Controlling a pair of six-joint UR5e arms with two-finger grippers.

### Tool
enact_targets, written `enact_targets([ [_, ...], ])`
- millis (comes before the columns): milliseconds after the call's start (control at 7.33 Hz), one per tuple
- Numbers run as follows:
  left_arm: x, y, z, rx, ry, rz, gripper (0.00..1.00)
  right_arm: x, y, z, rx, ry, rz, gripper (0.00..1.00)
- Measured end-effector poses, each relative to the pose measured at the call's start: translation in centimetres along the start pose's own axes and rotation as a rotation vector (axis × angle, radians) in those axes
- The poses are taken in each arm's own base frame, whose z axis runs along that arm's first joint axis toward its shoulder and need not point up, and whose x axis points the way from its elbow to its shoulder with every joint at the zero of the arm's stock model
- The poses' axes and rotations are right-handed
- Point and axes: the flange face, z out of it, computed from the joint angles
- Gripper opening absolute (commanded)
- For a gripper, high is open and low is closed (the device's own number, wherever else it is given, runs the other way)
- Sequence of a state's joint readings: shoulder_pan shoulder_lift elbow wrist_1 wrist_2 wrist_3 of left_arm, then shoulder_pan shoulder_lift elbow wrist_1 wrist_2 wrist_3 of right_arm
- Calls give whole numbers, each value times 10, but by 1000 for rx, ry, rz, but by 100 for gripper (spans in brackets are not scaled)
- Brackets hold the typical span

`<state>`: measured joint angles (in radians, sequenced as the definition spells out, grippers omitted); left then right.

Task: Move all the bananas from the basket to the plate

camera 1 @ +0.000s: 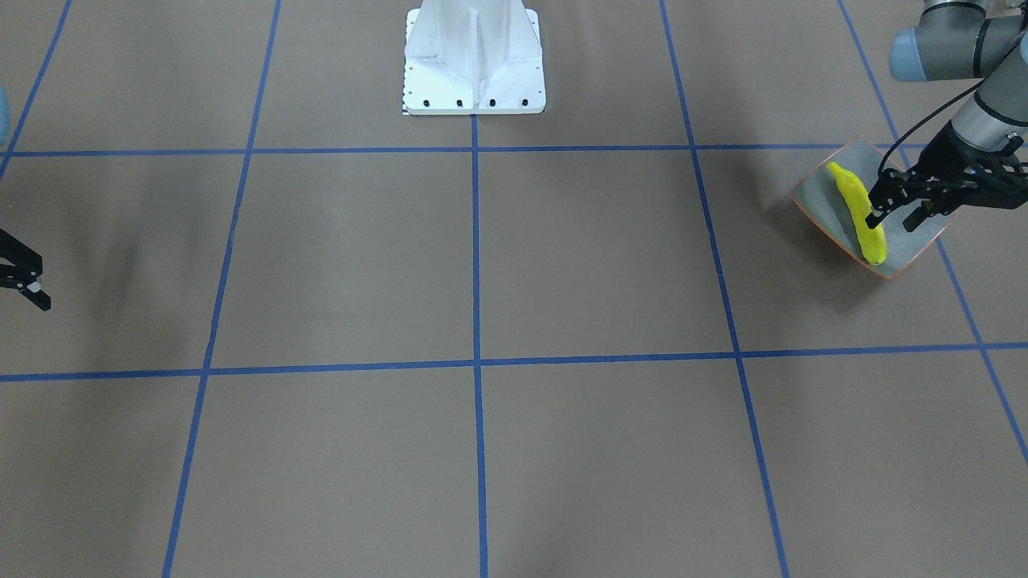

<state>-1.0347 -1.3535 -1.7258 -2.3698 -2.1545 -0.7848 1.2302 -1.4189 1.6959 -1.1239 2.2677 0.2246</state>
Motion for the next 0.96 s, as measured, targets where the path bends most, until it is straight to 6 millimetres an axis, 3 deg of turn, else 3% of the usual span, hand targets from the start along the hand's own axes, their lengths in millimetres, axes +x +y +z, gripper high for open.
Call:
enact_targets([
  [273, 6, -9, -9, 20, 19, 4, 100, 17, 15, -3, -15, 10, 5, 100],
  [409, 6, -17, -20, 36, 38, -2, 100, 33, 31, -6, -27, 23, -5, 100],
  [682, 9, -26, -33, 58, 63, -4, 100, 81, 91, -18, -67, 60, -54, 99],
  [955, 14, -29, -39, 70, 73, 3, 100, 154, 159, -35, -99, 70, -28, 99],
])
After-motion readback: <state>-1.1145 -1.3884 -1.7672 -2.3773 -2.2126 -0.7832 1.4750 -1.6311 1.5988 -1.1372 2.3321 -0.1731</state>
